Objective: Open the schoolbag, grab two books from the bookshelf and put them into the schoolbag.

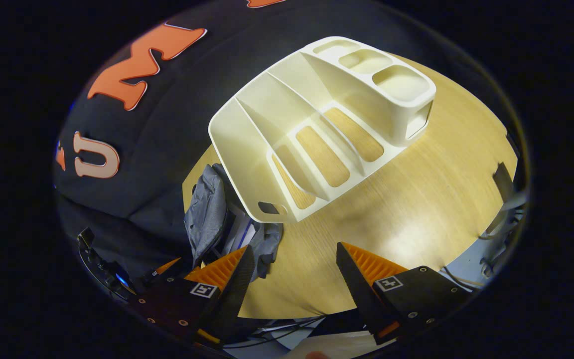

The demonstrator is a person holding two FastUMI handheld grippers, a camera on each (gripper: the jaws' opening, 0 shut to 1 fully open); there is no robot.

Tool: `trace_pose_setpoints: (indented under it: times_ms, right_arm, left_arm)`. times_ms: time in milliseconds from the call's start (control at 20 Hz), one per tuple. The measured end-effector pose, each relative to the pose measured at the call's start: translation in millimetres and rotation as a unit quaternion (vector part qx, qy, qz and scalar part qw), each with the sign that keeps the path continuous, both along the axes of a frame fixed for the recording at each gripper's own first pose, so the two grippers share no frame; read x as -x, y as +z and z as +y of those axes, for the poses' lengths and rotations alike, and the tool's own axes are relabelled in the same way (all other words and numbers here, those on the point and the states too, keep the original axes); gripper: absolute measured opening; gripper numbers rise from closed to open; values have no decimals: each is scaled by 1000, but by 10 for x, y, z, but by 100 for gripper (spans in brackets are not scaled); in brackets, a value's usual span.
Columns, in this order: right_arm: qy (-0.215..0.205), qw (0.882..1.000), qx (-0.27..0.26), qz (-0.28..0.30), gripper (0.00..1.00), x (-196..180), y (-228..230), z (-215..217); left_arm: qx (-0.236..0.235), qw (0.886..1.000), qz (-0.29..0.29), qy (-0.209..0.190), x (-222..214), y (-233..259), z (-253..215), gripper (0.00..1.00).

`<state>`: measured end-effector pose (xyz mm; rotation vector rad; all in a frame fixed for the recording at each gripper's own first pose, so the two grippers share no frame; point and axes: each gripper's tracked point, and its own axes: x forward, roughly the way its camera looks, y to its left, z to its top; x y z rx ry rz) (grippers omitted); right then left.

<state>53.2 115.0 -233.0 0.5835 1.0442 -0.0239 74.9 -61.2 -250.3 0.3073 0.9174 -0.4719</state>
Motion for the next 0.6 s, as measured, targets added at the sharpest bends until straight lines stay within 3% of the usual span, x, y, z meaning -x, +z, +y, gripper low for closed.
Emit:
trace_pose_setpoints:
  times_ms: [50,250,350,450,600]
  right_arm:
    - [11,1000,26,-10,99,-23,42,-143]
    - [40,991,96,-88,99,-187,545,-569]
    - [46,976,148,-153,98,-320,875,-773]
    - [36,954,191,-228,99,-447,1217,-945]
    - [28,921,209,-328,98,-440,1747,-1078]
  left_arm:
    - [9,1000,-9,15,6,15,-55,99]
    - [44,991,-110,69,-186,451,-284,98]
    - [71,969,-211,105,-351,927,-406,98]
    - [110,952,-264,109,-401,1272,-578,98]
    - [145,930,-320,111,-392,1741,-790,98]
